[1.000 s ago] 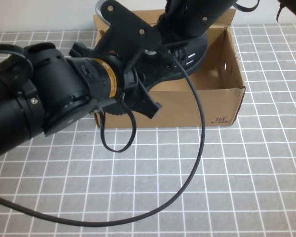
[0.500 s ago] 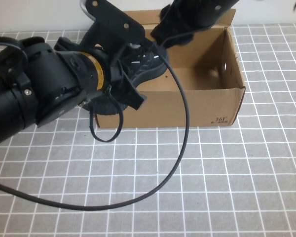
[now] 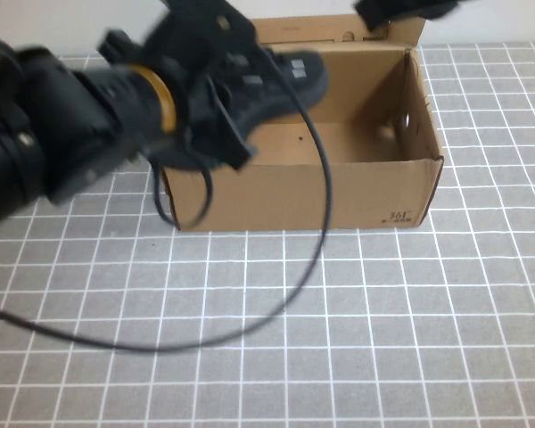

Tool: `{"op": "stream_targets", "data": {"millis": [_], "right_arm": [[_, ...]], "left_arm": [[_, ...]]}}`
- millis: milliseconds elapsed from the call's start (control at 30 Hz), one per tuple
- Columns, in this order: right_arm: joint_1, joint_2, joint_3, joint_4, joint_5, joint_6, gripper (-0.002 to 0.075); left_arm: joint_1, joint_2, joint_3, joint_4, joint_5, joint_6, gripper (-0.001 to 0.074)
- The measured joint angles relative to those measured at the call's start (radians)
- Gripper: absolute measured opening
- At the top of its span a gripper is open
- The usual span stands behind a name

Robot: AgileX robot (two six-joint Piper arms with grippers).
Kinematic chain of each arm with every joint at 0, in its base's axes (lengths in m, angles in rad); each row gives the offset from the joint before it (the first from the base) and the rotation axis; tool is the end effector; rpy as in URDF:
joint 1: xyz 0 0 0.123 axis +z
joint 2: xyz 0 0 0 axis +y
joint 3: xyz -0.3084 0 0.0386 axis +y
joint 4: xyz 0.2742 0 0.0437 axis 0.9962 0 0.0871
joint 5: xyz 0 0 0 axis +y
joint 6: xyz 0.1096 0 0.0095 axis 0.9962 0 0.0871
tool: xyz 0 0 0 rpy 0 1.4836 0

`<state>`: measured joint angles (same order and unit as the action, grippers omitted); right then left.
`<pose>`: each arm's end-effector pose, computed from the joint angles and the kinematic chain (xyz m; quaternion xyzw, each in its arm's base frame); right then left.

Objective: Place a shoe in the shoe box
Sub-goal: Place the shoe in the shoe box

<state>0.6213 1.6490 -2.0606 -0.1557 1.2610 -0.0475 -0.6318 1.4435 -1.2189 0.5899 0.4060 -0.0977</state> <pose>0.3146 0.2052 0.5023 -0.2939 0.8682 0.0367 0.3981 0.3139 -0.1998 0.3657 0.3898 0.7573 0.0483 0.5217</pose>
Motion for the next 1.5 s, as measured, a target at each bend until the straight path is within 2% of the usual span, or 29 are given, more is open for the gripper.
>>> {"op": "stream_targets", "data": {"millis": [233,333,500,600,700,833,1033,1267,1500], "right_arm": [[0.000,-0.148,0.232,-0.002,0.002,0.096,-0.0015],[0.000,-0.205,0.329,-0.002,0.002,0.143,-0.0016],[0.000,-0.268,0.471,-0.002,0.002,0.189,-0.0016],[0.000,-0.280,0.516,-0.002,0.002,0.194,-0.0016],[0.000,-0.285,0.530,-0.002,0.002,0.196,-0.0016],[0.000,-0.286,0.540,-0.002,0.000,0.196,-0.0016],[0.000,-0.292,0.540,-0.025,0.000,0.196,-0.0016],[0.000,-0.305,0.540,-0.041,0.000,0.196,-0.0016],[0.000,-0.333,0.540,-0.148,0.000,0.220,-0.0016]], "left_arm": [[0.059,0.000,-0.095,-0.061,-0.031,0.060,0.0022],[0.061,0.000,-0.129,-0.207,0.003,0.127,0.0021],[0.061,0.000,-0.179,-0.534,0.206,0.317,0.0021],[0.061,0.000,-0.213,-0.655,0.347,0.424,0.0021],[0.061,0.000,-0.241,-0.718,0.405,0.517,0.0021],[0.079,0.000,-0.270,-0.760,0.387,0.650,0.0021],[0.178,0.030,-0.300,-0.944,0.380,0.920,0.0021],[0.288,0.202,-0.433,-1.219,0.473,1.266,0.0021],[0.362,0.389,-0.611,-1.334,0.571,1.459,0.0021]]}}
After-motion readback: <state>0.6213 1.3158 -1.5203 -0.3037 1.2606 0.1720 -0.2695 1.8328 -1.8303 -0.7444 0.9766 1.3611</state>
